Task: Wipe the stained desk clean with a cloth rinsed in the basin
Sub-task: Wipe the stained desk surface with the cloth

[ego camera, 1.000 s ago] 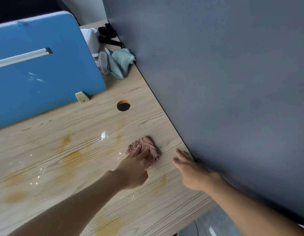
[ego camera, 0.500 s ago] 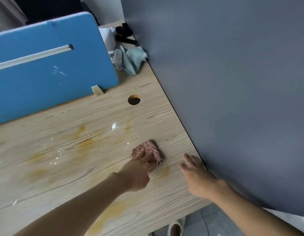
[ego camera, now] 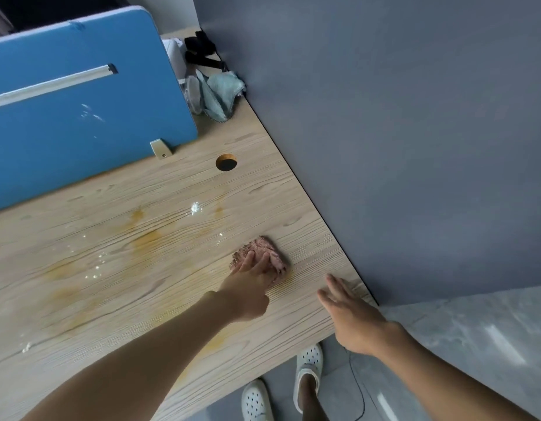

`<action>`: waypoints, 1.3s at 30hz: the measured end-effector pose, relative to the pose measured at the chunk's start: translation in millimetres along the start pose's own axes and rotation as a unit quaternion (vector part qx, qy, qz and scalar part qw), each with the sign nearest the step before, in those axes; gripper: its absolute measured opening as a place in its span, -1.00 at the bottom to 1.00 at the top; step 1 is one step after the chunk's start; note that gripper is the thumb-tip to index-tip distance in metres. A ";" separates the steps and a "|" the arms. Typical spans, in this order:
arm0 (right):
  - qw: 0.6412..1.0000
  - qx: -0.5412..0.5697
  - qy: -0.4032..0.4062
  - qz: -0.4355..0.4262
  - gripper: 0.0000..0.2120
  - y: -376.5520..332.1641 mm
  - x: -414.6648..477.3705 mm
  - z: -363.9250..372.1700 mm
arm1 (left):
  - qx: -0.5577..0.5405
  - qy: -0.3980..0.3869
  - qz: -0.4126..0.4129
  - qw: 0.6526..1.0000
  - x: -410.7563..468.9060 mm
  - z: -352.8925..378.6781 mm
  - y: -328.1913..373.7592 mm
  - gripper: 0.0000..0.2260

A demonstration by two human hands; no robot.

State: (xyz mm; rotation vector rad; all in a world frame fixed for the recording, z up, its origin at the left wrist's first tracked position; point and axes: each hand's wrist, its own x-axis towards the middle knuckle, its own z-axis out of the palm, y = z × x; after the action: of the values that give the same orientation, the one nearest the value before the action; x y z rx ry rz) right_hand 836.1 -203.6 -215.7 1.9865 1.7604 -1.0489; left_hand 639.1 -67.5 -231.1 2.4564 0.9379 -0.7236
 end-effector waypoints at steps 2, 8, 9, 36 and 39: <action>1.000 -0.003 0.011 0.003 -0.25 -0.3 -1.6 8.3 | -0.016 0.012 0.003 1.000 11.8 -1.3 9.1 -0.35; 1.000 0.011 0.010 0.012 -0.23 -0.9 1.6 12.3 | -0.006 0.034 0.029 0.999 5.3 4.5 13.2 -0.33; 1.000 0.012 0.013 0.014 -0.23 0.5 1.8 11.5 | 0.000 0.034 0.033 0.999 -5.8 11.7 9.7 -0.34; 0.998 0.031 -0.012 0.049 -0.19 7.4 -15.3 19.2 | 0.032 -0.006 0.070 0.997 -50.8 53.8 43.0 -0.30; 0.999 0.016 -0.013 0.031 -0.19 13.2 -17.7 18.4 | 0.013 -0.007 0.050 0.999 -36.0 46.6 62.3 -0.30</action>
State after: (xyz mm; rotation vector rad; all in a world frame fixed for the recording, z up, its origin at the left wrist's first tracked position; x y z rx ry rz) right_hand 842.7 -231.2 -219.8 2.0224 1.6673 -1.0843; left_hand 644.8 -153.0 -234.3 2.4984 0.7990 -0.7217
